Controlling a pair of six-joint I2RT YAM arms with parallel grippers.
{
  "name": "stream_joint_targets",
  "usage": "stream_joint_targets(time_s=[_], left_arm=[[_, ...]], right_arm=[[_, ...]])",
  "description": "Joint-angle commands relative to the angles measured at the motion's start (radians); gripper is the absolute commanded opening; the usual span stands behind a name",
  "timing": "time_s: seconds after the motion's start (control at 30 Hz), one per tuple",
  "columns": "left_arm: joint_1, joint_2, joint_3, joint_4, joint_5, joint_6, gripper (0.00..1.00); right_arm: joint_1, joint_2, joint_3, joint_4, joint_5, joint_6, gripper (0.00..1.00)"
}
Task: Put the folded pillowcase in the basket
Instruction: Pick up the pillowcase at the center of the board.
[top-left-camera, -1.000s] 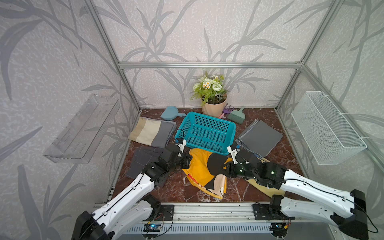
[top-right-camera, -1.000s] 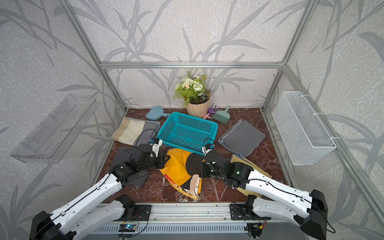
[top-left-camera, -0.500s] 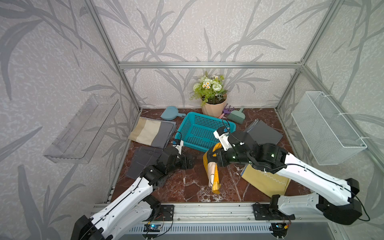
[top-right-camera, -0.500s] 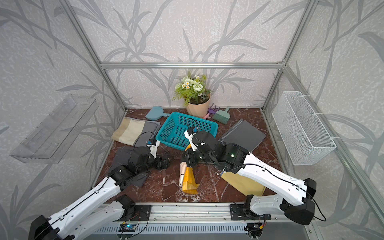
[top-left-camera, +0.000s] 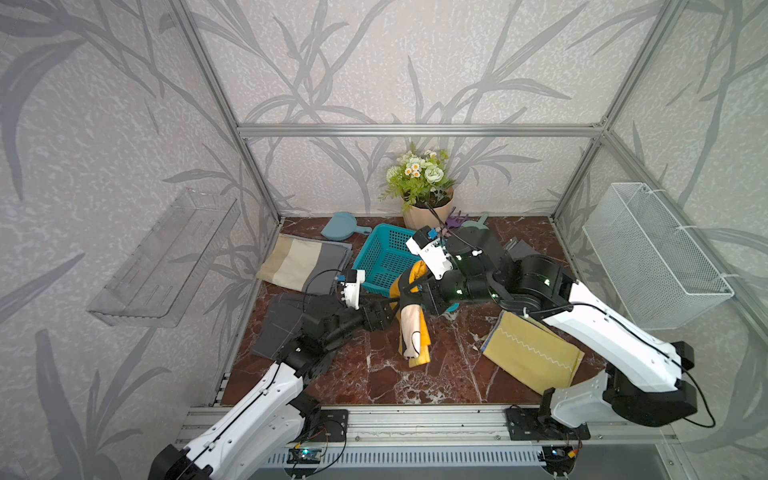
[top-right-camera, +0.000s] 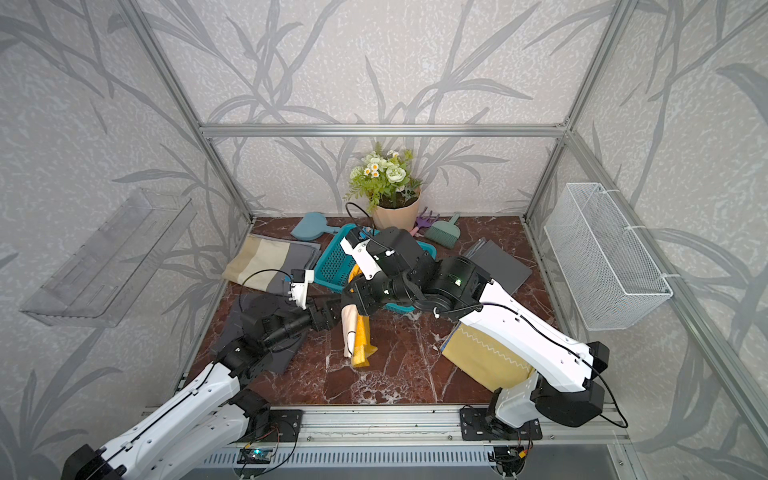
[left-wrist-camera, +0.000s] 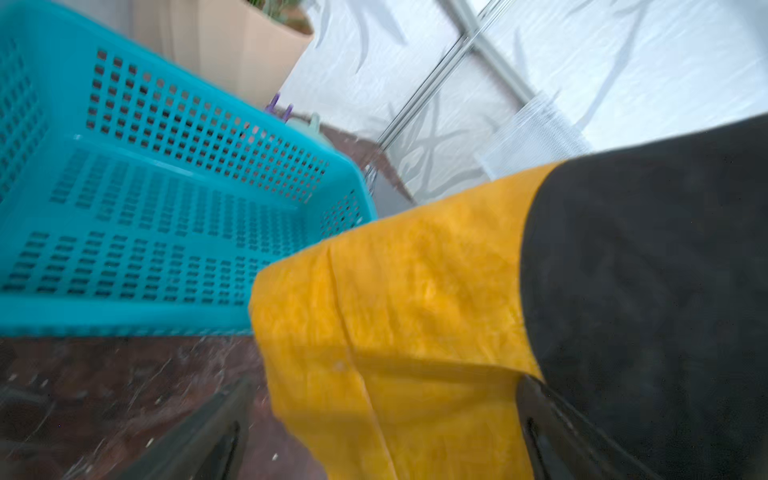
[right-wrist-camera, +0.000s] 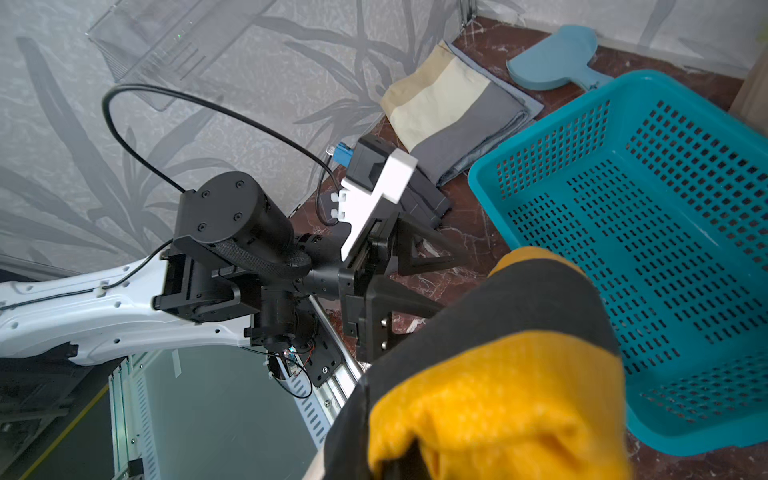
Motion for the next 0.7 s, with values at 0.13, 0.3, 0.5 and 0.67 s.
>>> stream_joint_targets(time_s=[0.13, 0.3, 0.5, 0.67], left_arm=[[0.11, -0.001, -0.1, 0.423, 0.3, -0.216, 1.0], [0.111, 0.051, -0.118, 0.577, 0.349, -0.271, 1.0], [0.13, 0.15, -0.068, 0.832, 0.41, -0.409, 1.0], [0.157, 0.241, -0.005, 0.809, 0.452, -0.371, 1.0]], right_arm=[[-0.001, 0.016, 0.114, -0.055, 0.008, -0.094, 0.0], [-0.038, 0.043, 0.208, -0.065, -0.023, -0.117, 0.0], [-0.087, 0.125, 0.393, -0.137, -0.074, -0.152, 0.0], [-0.106, 0.225, 0.595, -0.226, -0.089, -0.193, 0.0]])
